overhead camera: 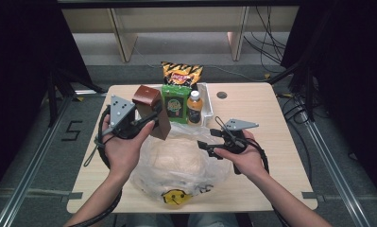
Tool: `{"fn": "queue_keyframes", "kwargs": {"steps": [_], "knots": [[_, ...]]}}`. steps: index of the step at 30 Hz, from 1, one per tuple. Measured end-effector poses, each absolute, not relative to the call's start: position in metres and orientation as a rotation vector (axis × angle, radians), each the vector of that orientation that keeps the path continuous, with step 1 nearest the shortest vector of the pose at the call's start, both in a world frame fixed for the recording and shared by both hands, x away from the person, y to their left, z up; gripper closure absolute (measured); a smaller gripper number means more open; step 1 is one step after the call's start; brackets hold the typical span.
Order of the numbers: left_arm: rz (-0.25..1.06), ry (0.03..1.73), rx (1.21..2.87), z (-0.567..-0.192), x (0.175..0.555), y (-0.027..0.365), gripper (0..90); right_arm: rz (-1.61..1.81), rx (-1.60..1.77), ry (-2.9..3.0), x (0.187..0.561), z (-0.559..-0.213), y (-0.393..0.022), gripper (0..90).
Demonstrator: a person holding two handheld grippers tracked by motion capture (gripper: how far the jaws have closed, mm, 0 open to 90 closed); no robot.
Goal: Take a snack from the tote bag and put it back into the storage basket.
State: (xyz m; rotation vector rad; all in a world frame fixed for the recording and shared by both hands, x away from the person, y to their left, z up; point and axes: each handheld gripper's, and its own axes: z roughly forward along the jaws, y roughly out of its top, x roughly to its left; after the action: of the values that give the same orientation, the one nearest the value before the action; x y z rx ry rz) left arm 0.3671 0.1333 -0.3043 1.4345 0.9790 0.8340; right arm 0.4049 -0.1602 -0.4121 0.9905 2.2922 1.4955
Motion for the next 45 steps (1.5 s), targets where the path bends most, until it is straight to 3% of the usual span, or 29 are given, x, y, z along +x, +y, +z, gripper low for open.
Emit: {"fn": "queue_keyframes", "kwargs": {"steps": [26,45], "knots": [[0.877,0.998,1.408,-0.291,0.399,0.137,37.5,1.492,0.976,2.302,0.404,-0.412,-0.159,28.8],[0.911,1.051,1.414,-0.302,0.435,0.142,37.4,1.518,0.954,2.317,0.404,-0.415,-0.158,28.8]]}}
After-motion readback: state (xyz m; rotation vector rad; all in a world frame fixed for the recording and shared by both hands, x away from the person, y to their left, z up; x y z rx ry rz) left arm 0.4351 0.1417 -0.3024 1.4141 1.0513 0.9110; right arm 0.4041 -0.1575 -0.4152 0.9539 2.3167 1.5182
